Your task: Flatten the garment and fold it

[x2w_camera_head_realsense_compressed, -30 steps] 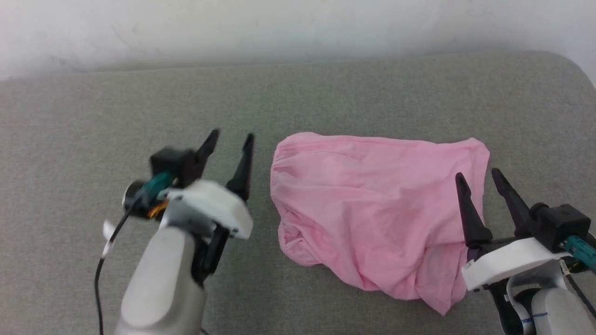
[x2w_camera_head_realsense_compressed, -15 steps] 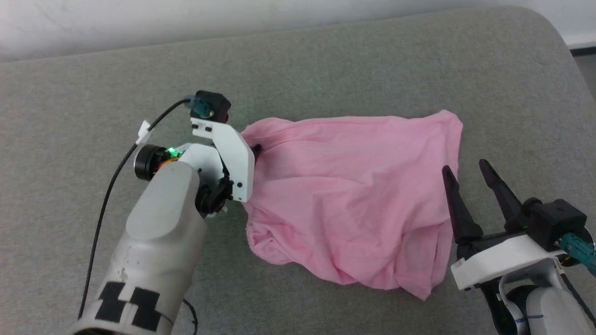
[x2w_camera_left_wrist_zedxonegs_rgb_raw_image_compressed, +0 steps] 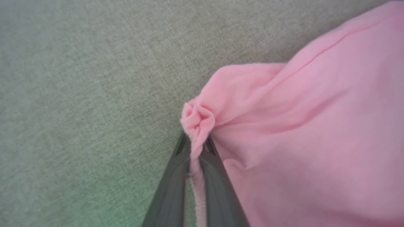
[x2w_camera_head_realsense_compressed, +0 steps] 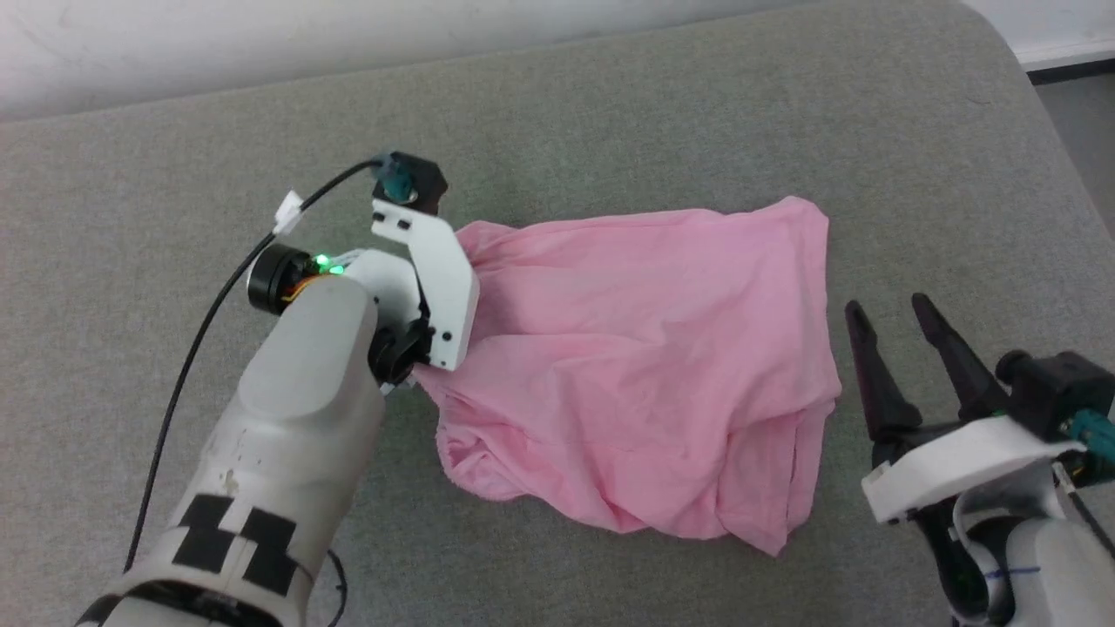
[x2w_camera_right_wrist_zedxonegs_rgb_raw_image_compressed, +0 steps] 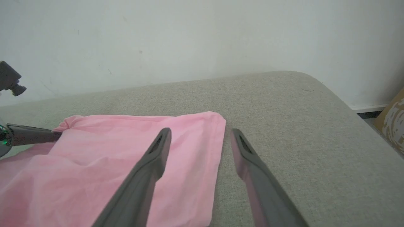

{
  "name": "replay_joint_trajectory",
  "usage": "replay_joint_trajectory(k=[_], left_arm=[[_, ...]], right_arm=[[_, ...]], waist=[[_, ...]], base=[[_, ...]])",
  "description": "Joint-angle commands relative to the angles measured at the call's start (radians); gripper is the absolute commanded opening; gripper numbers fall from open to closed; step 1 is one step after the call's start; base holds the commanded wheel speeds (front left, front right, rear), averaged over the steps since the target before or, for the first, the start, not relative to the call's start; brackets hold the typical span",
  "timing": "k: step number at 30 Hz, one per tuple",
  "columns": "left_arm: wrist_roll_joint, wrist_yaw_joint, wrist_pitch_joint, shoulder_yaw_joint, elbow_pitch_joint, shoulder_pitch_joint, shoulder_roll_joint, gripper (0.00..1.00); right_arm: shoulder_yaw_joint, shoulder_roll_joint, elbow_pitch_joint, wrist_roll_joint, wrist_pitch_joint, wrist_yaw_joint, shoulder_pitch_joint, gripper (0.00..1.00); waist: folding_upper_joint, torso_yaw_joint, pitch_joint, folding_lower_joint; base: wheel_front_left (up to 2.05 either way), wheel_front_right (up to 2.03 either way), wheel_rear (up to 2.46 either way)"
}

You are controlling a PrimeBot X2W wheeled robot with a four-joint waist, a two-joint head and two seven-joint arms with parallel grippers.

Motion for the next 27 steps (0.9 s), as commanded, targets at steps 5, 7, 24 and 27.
replay_joint_trajectory(k=[5,7,24,27], left_arm=[[-0.017,0.030,-0.135,0.027,-0.043,0.133,0.053,0.00],[-0.030,0.042,-0.173,0.042,-0.090,0.153,0.054,0.00],[-0.059,0.064,-0.217,0.039,-0.468,0.198,0.049,0.00],[-0.066,0.066,-0.212,0.043,-0.511,0.209,0.058,0.00]], right_arm=[[-0.008,-0.052,0.119,0.100,0.082,-0.001,-0.134,1.00],[-0.003,-0.080,0.195,0.145,0.133,-0.001,-0.196,1.00],[0.135,-0.176,0.788,0.316,0.495,-0.001,-0.709,1.00],[0.155,-0.156,0.880,0.337,0.555,-0.001,-0.747,1.00]], waist=[[-0.0001,0.022,-0.018,0.0000],[-0.0001,0.040,-0.014,0.0000],[-0.0001,0.168,0.126,0.0000],[-0.0001,0.168,0.140,0.0000]], base=[[0.00,0.00,0.00],[0.00,0.00,0.00],[0.00,0.00,0.00],[0.00,0.00,0.00]])
